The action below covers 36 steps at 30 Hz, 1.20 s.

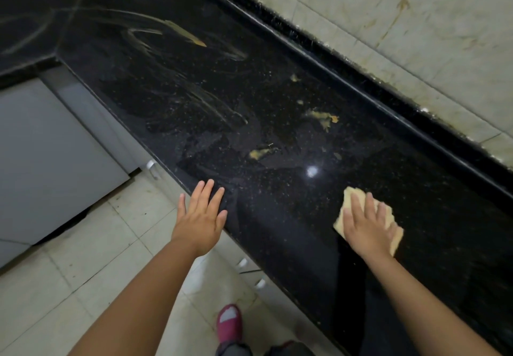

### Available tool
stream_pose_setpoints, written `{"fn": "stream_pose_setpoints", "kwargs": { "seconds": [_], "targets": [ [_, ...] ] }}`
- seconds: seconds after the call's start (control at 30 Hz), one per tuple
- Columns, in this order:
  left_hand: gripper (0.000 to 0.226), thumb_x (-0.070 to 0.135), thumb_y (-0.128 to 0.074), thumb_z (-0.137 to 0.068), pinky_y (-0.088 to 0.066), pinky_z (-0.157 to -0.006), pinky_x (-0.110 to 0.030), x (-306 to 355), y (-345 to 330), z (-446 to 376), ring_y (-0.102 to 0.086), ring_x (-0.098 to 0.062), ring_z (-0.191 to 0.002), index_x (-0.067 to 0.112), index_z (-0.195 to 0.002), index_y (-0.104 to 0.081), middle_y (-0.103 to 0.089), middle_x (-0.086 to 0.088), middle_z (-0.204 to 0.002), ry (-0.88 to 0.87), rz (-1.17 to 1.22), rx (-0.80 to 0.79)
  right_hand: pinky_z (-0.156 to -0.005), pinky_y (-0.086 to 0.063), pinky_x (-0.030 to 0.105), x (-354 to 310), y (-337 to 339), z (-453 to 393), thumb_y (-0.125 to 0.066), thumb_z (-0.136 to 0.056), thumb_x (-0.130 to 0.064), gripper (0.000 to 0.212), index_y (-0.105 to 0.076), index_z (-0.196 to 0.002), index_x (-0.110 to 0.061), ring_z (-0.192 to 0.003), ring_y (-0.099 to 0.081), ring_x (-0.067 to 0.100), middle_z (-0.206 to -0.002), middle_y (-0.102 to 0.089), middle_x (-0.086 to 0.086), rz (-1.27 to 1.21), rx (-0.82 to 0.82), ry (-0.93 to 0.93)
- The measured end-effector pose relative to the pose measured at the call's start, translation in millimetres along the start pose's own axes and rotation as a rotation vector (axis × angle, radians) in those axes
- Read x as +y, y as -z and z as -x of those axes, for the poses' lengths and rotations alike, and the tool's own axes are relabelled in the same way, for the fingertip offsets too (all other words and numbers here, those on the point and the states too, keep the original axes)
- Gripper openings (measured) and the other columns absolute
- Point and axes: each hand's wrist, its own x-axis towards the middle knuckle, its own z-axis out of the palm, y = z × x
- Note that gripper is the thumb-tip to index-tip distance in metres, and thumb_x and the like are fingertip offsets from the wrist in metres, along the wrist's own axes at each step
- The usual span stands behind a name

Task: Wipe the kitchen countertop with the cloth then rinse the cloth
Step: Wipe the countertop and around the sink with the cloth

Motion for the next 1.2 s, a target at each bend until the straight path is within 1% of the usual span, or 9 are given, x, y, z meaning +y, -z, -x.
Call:
{"fn": "stream_pose_setpoints", "kwargs": {
  "seconds": [0.1,0.2,0.4,0.5,0.6,0.7,0.9,1.13,1.2],
  "targets": [
    [0.053,0.037,-0.011,-0.099,0.009,-0.113,-0.043,1,1,5,0.021,-0.017,-0.140,0.021,-0.146,0.008,0.019,-0.001,-0.154,0.014,0.017,-0.043,-0.111,-0.009,0.057,-66,-8,-7,-0.021,-0.099,-0.037,0.048,-0.017,-0.147,-0.032,-0.144,-0.008,0.027,-0.158,-0.007,0.000,0.027,0.003,0.115],
    [0.053,0.037,-0.011,-0.099,0.009,-0.113,-0.044,1,6,5,0.021,-0.017,-0.140,0.021,-0.146,0.008,0.019,-0.001,-0.154,0.031,0.020,-0.065,-0.094,-0.031,0.055,-110,-36,19,-0.032,-0.083,-0.039,0.048,-0.062,-0.118,-0.027,-0.116,-0.045,0.032,-0.127,-0.060,0.008,0.138,0.209,0.447],
    [0.052,0.037,-0.018,-0.099,0.006,-0.113,-0.046,12,28,5,0.003,-0.019,-0.143,0.018,-0.147,-0.009,-0.002,-0.003,-0.156,0.031,-0.125,0.003,-0.109,-0.006,0.042,-43,-67,87,-0.004,-0.098,-0.045,0.049,-0.039,-0.130,-0.036,-0.141,-0.015,0.021,-0.137,-0.048,-0.005,0.146,0.143,0.681],
    [0.039,0.029,-0.037,-0.096,-0.007,-0.112,-0.051,15,25,11,-0.025,-0.024,-0.137,0.013,-0.131,-0.046,-0.038,-0.007,-0.144,0.027,-0.067,0.148,-0.112,-0.006,0.040,32,-69,89,-0.004,-0.097,-0.049,0.048,-0.022,-0.140,-0.043,-0.144,0.004,0.011,-0.146,-0.029,-0.009,0.104,0.134,0.515],
    [0.033,0.024,-0.045,-0.084,-0.042,-0.091,-0.057,34,17,1,-0.057,-0.032,-0.112,0.007,-0.098,-0.069,-0.065,-0.013,-0.113,-0.142,-0.058,0.289,-0.103,-0.030,0.053,87,-53,74,-0.002,-0.095,-0.053,0.051,-0.016,-0.143,-0.043,-0.140,-0.019,0.022,-0.149,-0.029,-0.003,0.031,0.113,0.187],
    [0.044,0.031,-0.035,-0.078,-0.051,-0.077,-0.050,72,22,-17,-0.065,-0.030,-0.101,0.011,-0.091,-0.072,-0.070,-0.009,-0.103,-0.249,-0.071,0.249,-0.115,-0.011,0.049,112,-17,37,-0.015,-0.098,-0.045,0.049,-0.010,-0.146,-0.037,-0.145,-0.002,0.019,-0.158,-0.002,-0.006,-0.015,0.019,-0.073],
    [0.042,0.029,-0.037,-0.081,-0.050,-0.082,-0.046,124,7,-51,-0.062,-0.030,-0.107,0.014,-0.101,-0.071,-0.068,-0.010,-0.110,-0.307,-0.075,0.215,-0.113,0.001,0.054,70,43,-69,-0.015,-0.099,-0.038,0.049,-0.007,-0.148,-0.032,-0.143,0.007,0.027,-0.158,0.005,-0.001,-0.199,0.075,-0.344],
    [0.045,0.029,-0.034,-0.084,-0.024,-0.097,-0.038,128,-10,-61,-0.058,-0.034,-0.112,0.012,-0.111,-0.066,-0.063,-0.015,-0.119,-0.275,-0.079,0.283,-0.112,0.000,0.054,-53,24,-108,-0.019,-0.099,-0.039,0.049,-0.008,-0.147,-0.035,-0.144,0.004,0.025,-0.157,0.004,-0.004,0.027,0.006,0.321],
    [0.045,0.029,-0.034,-0.084,-0.022,-0.098,-0.037,130,-12,-60,-0.056,-0.032,-0.114,0.012,-0.112,-0.065,-0.062,-0.014,-0.121,-0.264,-0.074,0.264,-0.111,-0.012,0.057,-44,6,-83,-0.023,-0.096,-0.040,0.047,-0.029,-0.142,-0.034,-0.142,-0.016,0.027,-0.155,-0.021,-0.001,0.066,0.085,0.551]
  ]
}}
